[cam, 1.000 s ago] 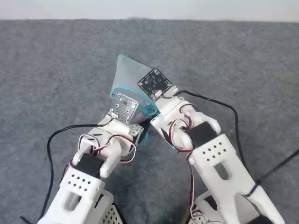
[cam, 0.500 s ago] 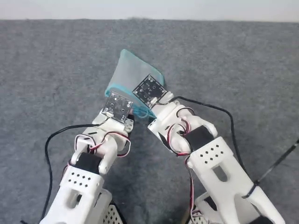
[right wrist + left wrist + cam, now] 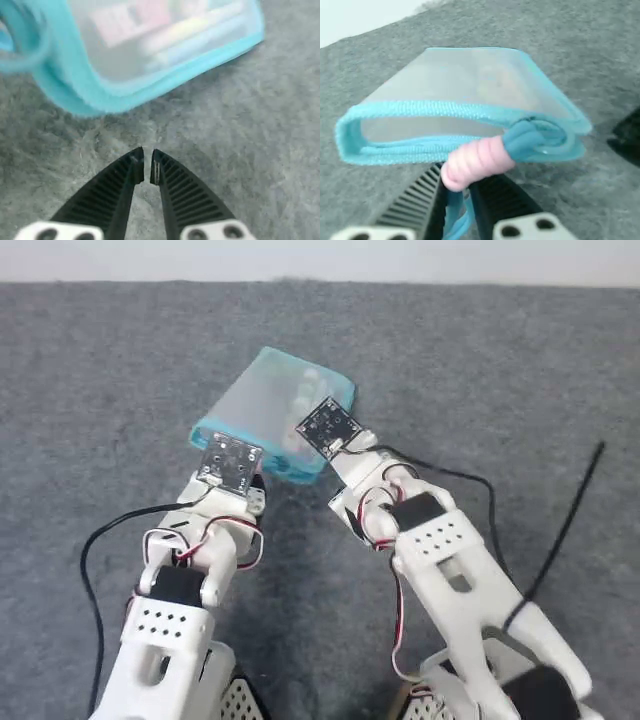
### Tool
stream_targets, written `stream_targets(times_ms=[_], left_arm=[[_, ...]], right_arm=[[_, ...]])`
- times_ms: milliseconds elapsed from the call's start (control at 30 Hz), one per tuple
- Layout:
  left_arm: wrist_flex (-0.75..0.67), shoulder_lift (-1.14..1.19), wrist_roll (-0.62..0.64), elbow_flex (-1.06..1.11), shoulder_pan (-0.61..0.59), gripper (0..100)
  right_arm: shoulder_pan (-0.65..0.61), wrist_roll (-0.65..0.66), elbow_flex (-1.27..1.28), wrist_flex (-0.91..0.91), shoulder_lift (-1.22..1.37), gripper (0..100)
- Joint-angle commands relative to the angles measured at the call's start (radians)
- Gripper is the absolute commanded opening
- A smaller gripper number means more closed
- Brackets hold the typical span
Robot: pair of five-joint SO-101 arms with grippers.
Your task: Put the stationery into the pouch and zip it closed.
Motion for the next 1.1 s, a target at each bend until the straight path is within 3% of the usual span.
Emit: stream_targets(times_ms=[0,100,233,400,467,633,933,1067], left_arm=[[-0.006,-0.003,-0.008,-0.054,-0.038,1],[0.017,-0.003,-0.009,-0.056,-0.009,1],[0.025,-0.003,-0.031,-0.061,0.012,1],[0.028,-0.003,-0.031,-0.064,0.011,1],[0.028,-0.003,-0.031,-0.064,0.011,1],[0.028,-0.003,-0.031,-0.067,0.011,1],[0.08,0.002,-0.031,-0.096,-0.002,1],[0.08,0.0,-0.031,-0.096,0.005,1]], right_arm=[[0.048,0.009,-0.049,-0.031,0.027,0.6],[0.044,-0.023,-0.051,-0.036,0.022,0.6],[-0.059,-0.044,0.009,-0.051,-0.084,1.6],[-0.166,-0.041,0.153,-0.185,-0.22,18.8],[-0.186,-0.04,0.161,-0.188,-0.222,21.2],[-0.2,0.025,0.135,-0.248,-0.186,21.3],[-0.189,0.132,0.133,-0.538,-0.036,21.1],[-0.165,0.226,0.132,-0.575,-0.013,13.4]])
